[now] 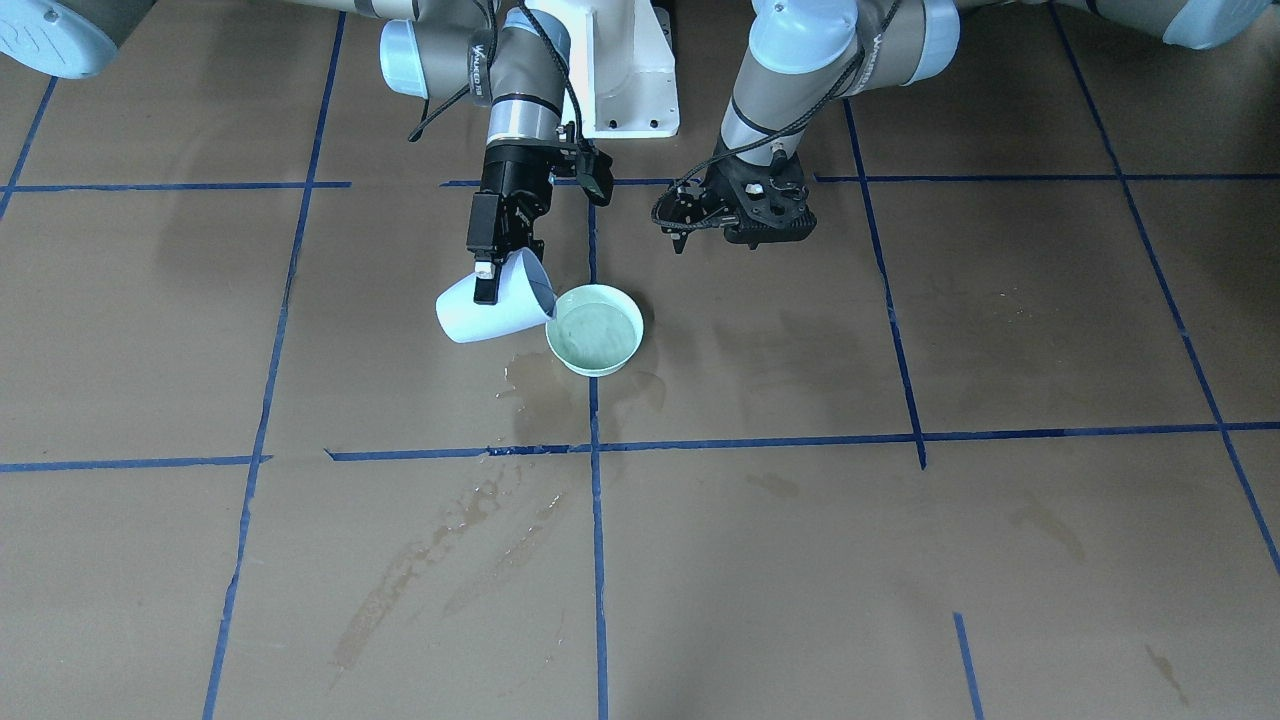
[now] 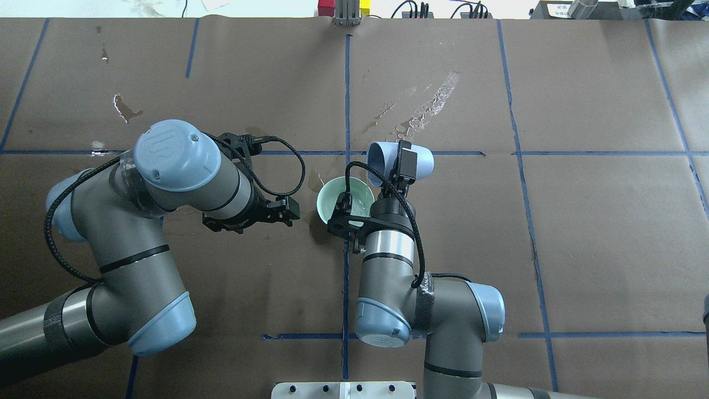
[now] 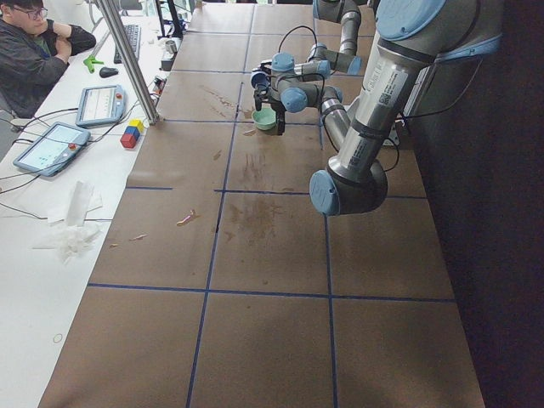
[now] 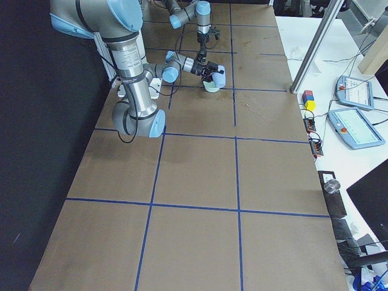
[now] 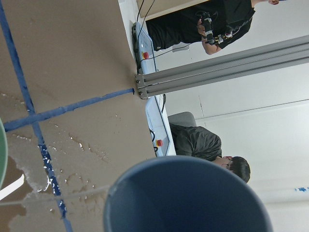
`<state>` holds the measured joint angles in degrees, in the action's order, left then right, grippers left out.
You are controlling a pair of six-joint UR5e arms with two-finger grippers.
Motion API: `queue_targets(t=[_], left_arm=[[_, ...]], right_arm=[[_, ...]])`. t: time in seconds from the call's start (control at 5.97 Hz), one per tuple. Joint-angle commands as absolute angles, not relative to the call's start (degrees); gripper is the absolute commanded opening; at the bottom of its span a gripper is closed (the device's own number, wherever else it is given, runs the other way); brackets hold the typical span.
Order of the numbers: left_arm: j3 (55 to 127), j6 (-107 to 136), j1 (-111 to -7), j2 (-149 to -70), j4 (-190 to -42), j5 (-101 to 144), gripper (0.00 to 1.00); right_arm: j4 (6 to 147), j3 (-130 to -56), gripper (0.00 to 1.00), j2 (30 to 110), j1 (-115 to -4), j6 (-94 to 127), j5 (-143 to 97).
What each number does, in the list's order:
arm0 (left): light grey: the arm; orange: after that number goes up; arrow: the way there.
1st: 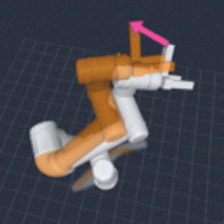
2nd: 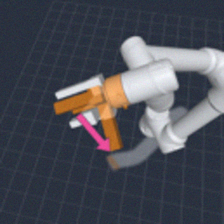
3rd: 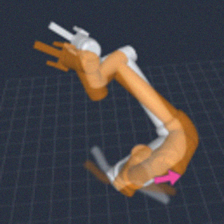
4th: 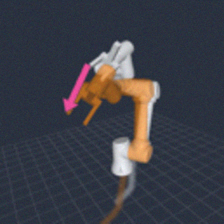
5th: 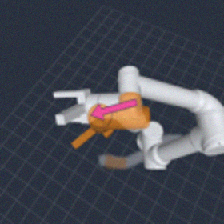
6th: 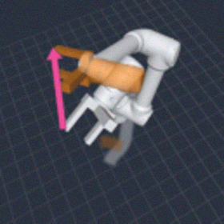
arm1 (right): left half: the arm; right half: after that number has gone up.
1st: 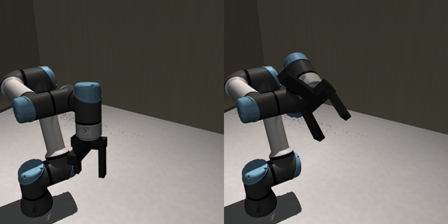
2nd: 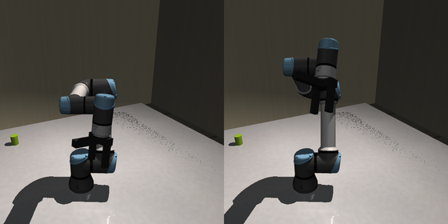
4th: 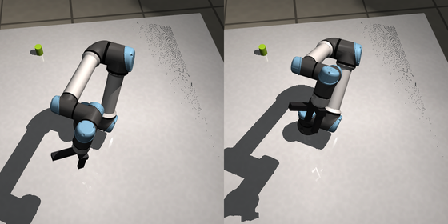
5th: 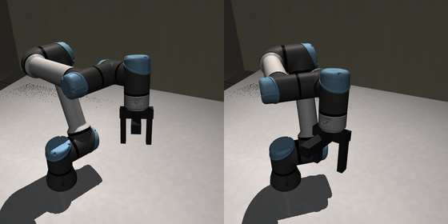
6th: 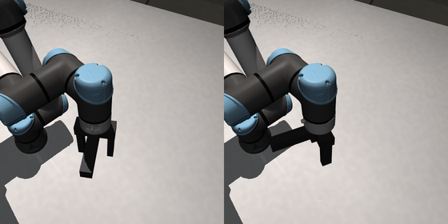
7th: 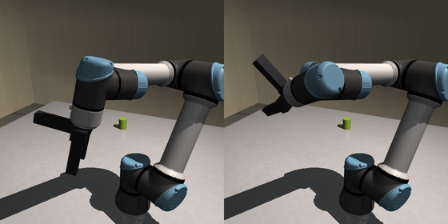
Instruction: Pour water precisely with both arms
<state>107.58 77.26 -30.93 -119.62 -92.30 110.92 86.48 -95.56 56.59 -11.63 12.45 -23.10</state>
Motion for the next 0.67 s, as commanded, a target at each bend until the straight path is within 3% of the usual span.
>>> queue_targets(t=[0.0,0.33,0.5], left_arm=[[107.6,77.3,-30.9,-119.6,-92.3,110.8,1.0],[107.6,77.3,-31.0,-119.6,-92.3,110.9,1.0],[107.6,77.3,-31.0,-119.6,-92.3,110.8,1.0]], right_arm=[[82.8,-96.2,0.0,56.4,-12.0,13.3,-24.0],[67.7,-96.1,0.0,57.3,-12.8,22.2,-30.6],[67.2,-96.2,0.0,57.3,-13.5,33.3,-33.8]])
